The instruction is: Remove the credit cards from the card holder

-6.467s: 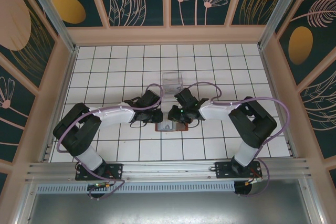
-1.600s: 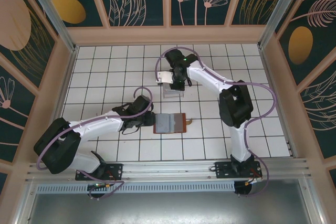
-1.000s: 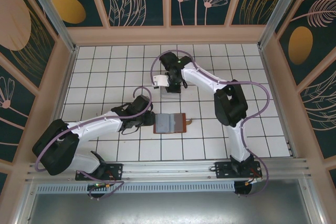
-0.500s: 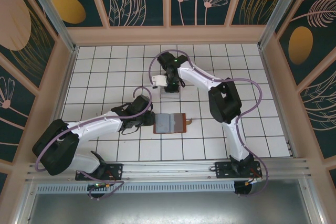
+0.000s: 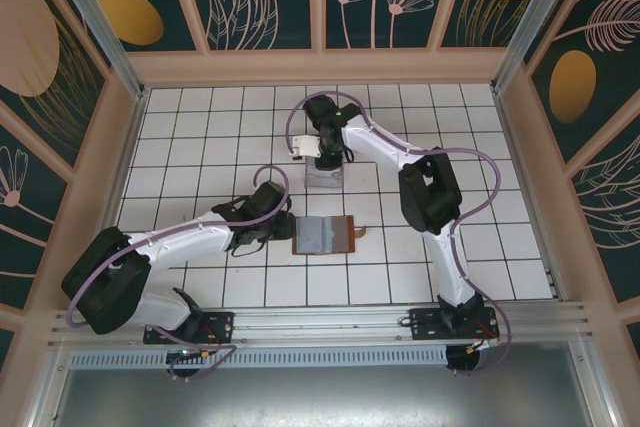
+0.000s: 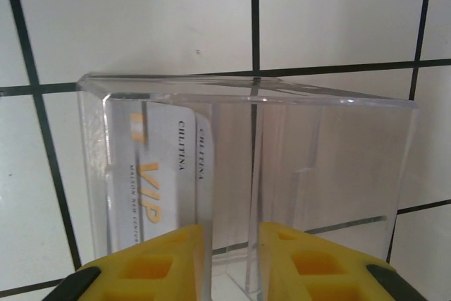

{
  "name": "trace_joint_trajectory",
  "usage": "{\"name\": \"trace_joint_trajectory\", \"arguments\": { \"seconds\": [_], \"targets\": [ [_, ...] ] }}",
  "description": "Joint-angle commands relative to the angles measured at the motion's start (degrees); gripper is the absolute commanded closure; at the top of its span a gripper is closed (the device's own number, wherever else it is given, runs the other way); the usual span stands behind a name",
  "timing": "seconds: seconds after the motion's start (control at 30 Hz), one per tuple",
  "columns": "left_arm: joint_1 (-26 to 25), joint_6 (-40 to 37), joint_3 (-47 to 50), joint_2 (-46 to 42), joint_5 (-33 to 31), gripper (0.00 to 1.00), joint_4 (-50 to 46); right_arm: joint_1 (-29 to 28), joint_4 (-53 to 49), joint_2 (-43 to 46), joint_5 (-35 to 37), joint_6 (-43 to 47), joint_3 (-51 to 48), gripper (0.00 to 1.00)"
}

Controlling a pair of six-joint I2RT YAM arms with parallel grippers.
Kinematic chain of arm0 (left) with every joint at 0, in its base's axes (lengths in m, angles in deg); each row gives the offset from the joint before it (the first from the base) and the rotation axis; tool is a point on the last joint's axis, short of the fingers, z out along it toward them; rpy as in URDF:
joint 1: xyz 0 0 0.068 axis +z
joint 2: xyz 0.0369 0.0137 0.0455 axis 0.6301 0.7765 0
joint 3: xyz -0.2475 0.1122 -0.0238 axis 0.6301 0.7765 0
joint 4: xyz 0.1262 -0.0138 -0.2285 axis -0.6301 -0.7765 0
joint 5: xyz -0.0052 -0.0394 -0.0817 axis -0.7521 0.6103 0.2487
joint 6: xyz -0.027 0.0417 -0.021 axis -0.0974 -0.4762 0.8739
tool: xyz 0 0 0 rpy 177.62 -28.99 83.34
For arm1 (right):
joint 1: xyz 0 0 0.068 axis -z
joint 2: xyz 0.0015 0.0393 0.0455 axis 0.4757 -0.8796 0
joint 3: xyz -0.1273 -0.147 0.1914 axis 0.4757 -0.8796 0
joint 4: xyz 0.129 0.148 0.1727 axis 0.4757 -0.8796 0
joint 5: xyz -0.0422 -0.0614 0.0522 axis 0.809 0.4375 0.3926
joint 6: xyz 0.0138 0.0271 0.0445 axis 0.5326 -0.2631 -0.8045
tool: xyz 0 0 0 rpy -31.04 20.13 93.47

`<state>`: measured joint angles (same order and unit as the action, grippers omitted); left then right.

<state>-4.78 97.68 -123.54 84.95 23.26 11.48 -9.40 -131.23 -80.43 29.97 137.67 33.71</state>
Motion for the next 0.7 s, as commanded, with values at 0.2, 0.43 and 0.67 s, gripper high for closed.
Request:
{"name": "trace_joint_trajectory", "arguments": {
  "seconds": [0.2,0.43,0.67],
  "targets": [
    [-0.18,0.21,0.20,0.81,0.37,0.62,-0.16,0.19,5.00,4.97,1.66,-4.31,-3.55,0.72],
    [-0.20,-0.44,-0.54,3.13,1.84,0.62,1.14,0.27,12.04,9.93,2.85,-10.09,-11.08,0.72],
    [-0.18,-1.44,-1.64,6.28,4.21,0.65,2.28,0.36,16.96,16.16,1.15,-19.18,-18.86,0.74]
  ]
}}
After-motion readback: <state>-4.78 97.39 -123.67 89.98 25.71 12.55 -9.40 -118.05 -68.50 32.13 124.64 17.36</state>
